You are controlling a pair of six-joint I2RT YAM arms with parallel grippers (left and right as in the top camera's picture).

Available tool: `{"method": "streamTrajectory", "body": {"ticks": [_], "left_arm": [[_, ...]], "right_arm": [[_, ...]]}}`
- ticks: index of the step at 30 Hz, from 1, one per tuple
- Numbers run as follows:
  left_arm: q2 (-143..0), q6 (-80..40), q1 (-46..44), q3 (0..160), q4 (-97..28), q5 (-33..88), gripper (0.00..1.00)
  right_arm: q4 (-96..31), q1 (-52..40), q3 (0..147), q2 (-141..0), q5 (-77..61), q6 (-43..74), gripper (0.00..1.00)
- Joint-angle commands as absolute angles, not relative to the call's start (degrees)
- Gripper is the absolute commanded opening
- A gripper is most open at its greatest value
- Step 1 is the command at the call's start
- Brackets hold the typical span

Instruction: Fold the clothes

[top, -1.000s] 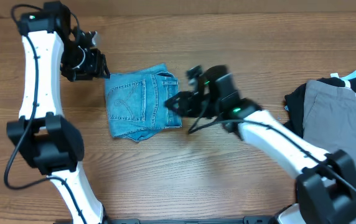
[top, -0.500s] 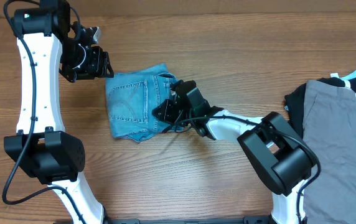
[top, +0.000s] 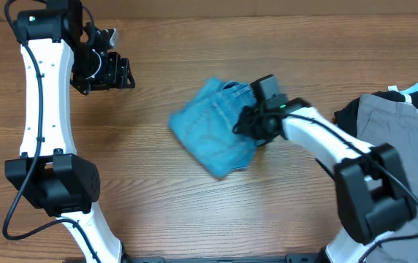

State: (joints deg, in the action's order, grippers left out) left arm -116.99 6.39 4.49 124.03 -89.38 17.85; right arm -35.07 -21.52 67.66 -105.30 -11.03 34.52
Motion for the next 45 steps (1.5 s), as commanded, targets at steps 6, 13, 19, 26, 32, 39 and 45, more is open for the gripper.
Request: {"method": "streamTrajectory", "body": {"ticks": [6, 13, 19, 26, 32, 39, 45], "left_arm": [[-116.1, 12.3, -4.6, 110.5, -79.2, 22.9, 0.7], [-116.2, 12.1, -12.3, 96.5, -61.5, 15.1, 0.6], [-116.2, 9.9, -13.6, 89.5, -52.4, 15.0, 0.42], [-116.2, 9.0, -13.6, 81.5, -52.7, 17.8, 0.12], [-116.2, 8.8, -13.6, 79.1, -60.2, 23.7, 0.04], [-116.0, 7.2, -13.6, 79.4, -71.2, 28.2, 0.04], [-112.9, 6.0, -12.3, 81.8, -72.2, 27.4, 0.2]], "right_arm": [[-47.1, -20.3, 75.5, -93.6, -19.8, 22.9, 0.1], [-52.8, -22.5, 71.9, -93.6, -23.7, 29.3, 0.11], [-49.6, -24.4, 65.4, -93.6, -23.8, 33.5, 0.11], [-39.0, -24.5, 58.2, -93.6, -30.0, 34.5, 0.1], [-34.6, -25.6, 55.7, -93.6, -31.8, 39.0, 0.1], [-38.9, -28.6, 55.4, -93.7, -22.3, 47.2, 0.11], [-40.6, -29.0, 55.3, -97.2, -19.1, 49.6, 0.11]]}}
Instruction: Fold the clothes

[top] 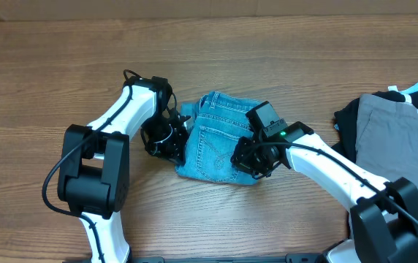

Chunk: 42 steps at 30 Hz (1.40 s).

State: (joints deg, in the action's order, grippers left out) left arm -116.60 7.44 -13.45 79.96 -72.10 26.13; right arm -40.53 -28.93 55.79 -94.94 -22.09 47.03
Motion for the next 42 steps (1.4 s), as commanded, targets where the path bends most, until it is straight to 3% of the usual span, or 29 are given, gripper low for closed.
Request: {"method": "streamTrajectory", "body": {"ticks": [1, 6, 11, 22, 33, 42], "left_arm": [[-112.3, 5.1, -11.7, 82.8, -72.1, 26.7, 0.27], [-110.2, 3.1, -8.6, 86.1, -68.4, 26.5, 0.62], [-112.1, 2.7, -7.9, 85.1, -63.2, 27.6, 0.81], [-122.1, 6.2, -8.3, 82.1, -58.5, 41.3, 0.84], [-122.9, 9.2, -8.4, 80.0, -56.0, 38.6, 0.89], [-124.1, 3.5, -8.5, 70.4, -44.6, 40.9, 0.91]], "right_arm": [[-40.6, -29.0, 55.3, -98.2, -19.1, 49.6, 0.11], [-41.2, -29.0, 55.3, -102.7, -21.4, 49.5, 0.1], [-41.3, -29.0, 55.3, -103.2, -22.0, 49.5, 0.07], [-41.7, -29.0, 55.3, -103.2, -22.1, 49.1, 0.07], [-40.9, -29.0, 55.3, -103.2, -22.1, 48.0, 0.07], [-40.4, -29.0, 55.3, -103.2, -22.1, 48.0, 0.07]]}}
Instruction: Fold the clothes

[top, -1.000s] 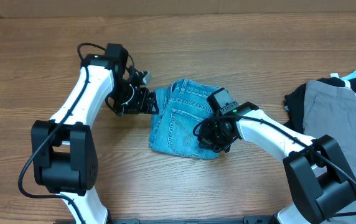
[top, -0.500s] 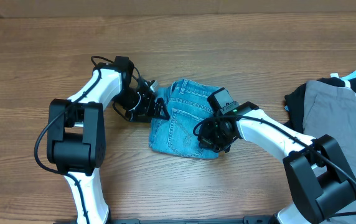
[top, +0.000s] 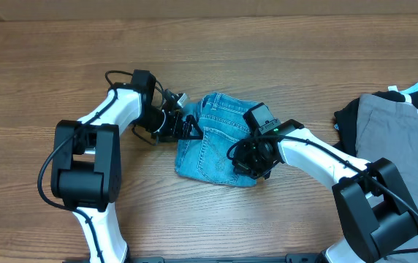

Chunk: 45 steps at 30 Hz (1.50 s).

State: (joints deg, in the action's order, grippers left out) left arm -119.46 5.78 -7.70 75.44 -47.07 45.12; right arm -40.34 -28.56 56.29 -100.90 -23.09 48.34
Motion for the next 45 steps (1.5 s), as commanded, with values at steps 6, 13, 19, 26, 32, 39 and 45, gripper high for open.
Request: {"method": "streamTrajectory", "body": {"ticks": [6, 13, 19, 26, 32, 39, 45], "left_arm": [[-124.4, 1.8, -8.6, 69.3, -43.2, 43.6, 0.78], [-124.4, 0.9, -8.6, 69.3, -43.0, 48.3, 0.82], [-124.4, 2.0, -8.5, 69.3, -42.2, 47.8, 0.97], [-124.4, 1.7, -7.0, 69.3, -45.4, 42.8, 0.93], [-124.4, 3.4, -4.5, 69.3, -44.2, 47.9, 0.98], [-124.4, 1.7, -8.5, 69.2, -41.8, 46.7, 0.96], [-124.4, -5.7, -11.2, 69.2, -41.9, 39.9, 0.59]], "right_arm": [[-40.2, -29.0, 55.3, -103.2, -22.2, 48.0, 0.08], [-40.2, -29.0, 55.3, -103.2, -22.2, 48.0, 0.08], [-40.2, -29.0, 55.3, -103.2, -22.2, 48.0, 0.08], [-40.2, -29.0, 55.3, -103.2, -22.2, 47.8, 0.08], [-39.7, -29.0, 55.3, -103.2, -22.5, 47.8, 0.08], [-39.3, -29.0, 55.3, -103.2, -22.8, 47.8, 0.08], [-39.5, -29.0, 55.3, -103.2, -22.8, 47.7, 0.08]]}}
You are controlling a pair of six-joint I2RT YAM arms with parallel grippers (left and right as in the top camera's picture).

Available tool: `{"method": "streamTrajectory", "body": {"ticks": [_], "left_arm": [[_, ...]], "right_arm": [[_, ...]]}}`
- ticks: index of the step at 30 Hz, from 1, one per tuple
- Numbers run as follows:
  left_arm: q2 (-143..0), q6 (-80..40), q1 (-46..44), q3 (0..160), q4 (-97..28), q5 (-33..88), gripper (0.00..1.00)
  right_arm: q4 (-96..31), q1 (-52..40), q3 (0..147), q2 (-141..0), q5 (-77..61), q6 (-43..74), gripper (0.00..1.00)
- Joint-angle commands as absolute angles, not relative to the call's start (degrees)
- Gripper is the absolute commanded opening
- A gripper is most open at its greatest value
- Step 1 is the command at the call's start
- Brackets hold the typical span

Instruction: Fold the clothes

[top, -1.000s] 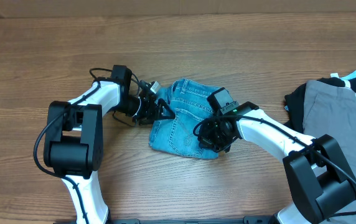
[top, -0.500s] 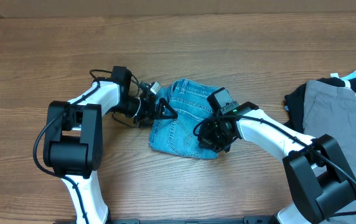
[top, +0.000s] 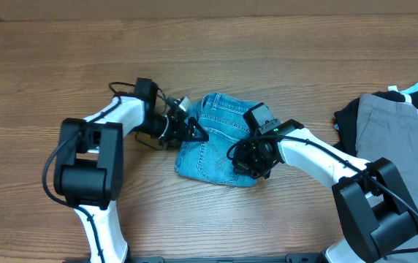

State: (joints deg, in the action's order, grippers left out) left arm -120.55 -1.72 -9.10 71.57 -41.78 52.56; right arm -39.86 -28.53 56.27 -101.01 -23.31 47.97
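Folded blue jeans (top: 216, 124) lie in the middle of the wooden table (top: 63, 66), back pocket facing up. My left gripper (top: 199, 135) reaches in from the left. Its fingers come to a point over the jeans' left edge and look shut on the denim there. On the jeans' right side my right gripper (top: 251, 162) points down onto the cloth. Its own wrist hides its fingers, so their state does not show.
A pile of other clothes lies at the right edge: a grey garment (top: 403, 128) on top, a black one (top: 348, 117) under it, and a bit of light blue cloth behind.
My left gripper has moved slightly right and nearer, from just off the jeans' upper left corner onto their left edge. Its fingers now look drawn together. The right arm and the jeans are unchanged.
At first the jeans lay skewed with my right gripper on their right side, and the left arm was far off at the back left. Then the jeans lay squared up and both grippers were at them. The left gripper has since shifted along the left edge.
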Motion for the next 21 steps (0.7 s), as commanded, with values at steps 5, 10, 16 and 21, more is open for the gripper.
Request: {"method": "streamTrajectory", "body": {"ticks": [5, 10, 16, 21], "left_arm": [[-124.4, -6.5, -10.2, 69.2, -42.5, 40.1, 0.17], [-123.7, -4.3, -8.1, 69.3, -43.8, 44.8, 0.04], [-116.9, -2.6, -3.1, 72.6, -48.0, 51.7, 0.04], [-108.0, -10.9, 4.4, 78.2, -44.7, 62.9, 0.04]], "right_arm": [[-39.5, -29.0, 55.3, -103.2, -23.3, 47.7, 0.07], [-44.1, -27.8, 56.9, -102.5, -25.0, 44.9, 0.04], [-53.0, -24.3, 62.0, -94.5, -24.9, 37.2, 0.04], [-58.7, -22.4, 68.7, -86.6, -24.2, 34.0, 0.05]]}}
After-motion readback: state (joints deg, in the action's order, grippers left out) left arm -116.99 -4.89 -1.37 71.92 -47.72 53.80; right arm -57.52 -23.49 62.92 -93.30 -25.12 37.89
